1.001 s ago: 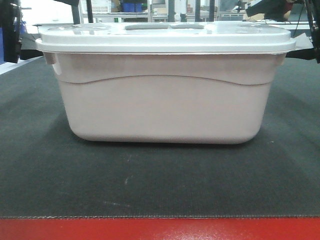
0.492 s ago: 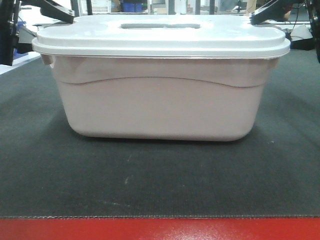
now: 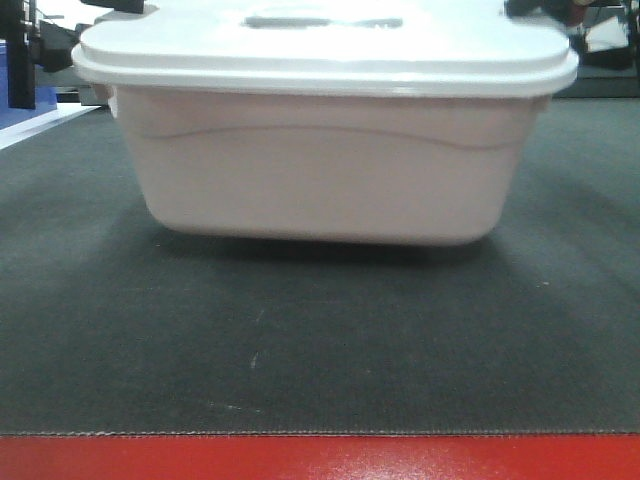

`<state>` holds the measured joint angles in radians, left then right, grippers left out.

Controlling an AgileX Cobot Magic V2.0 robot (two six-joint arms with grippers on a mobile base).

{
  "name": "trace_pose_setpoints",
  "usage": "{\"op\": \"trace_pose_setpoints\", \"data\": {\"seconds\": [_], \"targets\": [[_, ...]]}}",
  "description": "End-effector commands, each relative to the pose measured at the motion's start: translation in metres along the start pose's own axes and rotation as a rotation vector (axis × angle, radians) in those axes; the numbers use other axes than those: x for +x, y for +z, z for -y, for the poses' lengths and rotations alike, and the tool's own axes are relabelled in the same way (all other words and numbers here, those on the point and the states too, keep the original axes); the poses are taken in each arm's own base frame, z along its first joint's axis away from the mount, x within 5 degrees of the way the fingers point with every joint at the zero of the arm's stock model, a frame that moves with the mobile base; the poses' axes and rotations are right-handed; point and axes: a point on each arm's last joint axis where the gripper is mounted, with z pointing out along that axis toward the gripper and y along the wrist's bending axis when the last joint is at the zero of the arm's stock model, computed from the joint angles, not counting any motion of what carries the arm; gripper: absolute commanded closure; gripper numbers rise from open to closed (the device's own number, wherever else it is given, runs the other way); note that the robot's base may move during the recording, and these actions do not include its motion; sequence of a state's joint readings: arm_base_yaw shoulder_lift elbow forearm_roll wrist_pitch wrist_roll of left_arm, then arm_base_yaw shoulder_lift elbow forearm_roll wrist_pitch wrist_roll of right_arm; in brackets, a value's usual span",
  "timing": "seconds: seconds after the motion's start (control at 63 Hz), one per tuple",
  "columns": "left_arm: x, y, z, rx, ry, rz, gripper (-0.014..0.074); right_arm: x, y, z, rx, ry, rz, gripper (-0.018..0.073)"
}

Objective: Grab white bin and place on right shelf
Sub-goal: 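Lift the pink bin off the table with both grippers, then hold the bin raised with both grippers while the base backs away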

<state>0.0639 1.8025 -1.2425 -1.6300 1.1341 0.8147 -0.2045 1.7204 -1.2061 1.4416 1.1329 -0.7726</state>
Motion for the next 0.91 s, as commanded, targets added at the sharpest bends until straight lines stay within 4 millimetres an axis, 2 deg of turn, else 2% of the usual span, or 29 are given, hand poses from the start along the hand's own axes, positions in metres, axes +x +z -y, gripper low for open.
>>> {"op": "trace_pose_setpoints", "data": {"seconds": [0.0, 0.191, 0.318, 0.762, 0.889], "targets": [[0.005, -0.008, 0.055, 0.244, 0.068, -0.044, 0.0682, 0.004, -0.018, -0.063, -0.266, -0.116, -0.017, 0.0326], [0.01, -0.017, 0.079, 0.264, 0.127, -0.034, 0.0682, 0.008, -0.033, -0.095, -0.323, -0.19, 0.043, 0.0326], [0.015, -0.025, 0.102, 0.284, 0.186, -0.023, 0.0682, 0.014, -0.044, -0.117, -0.355, -0.241, 0.074, 0.0326], [0.035, -0.068, 0.217, 0.401, 0.531, 0.044, 0.0682, 0.05, -0.091, -0.2, -0.515, -0.42, 0.2, 0.0326], [0.04, -0.076, 0.238, 0.424, 0.602, 0.057, 0.0682, 0.061, -0.101, -0.215, -0.541, -0.464, 0.218, 0.0326]]}}
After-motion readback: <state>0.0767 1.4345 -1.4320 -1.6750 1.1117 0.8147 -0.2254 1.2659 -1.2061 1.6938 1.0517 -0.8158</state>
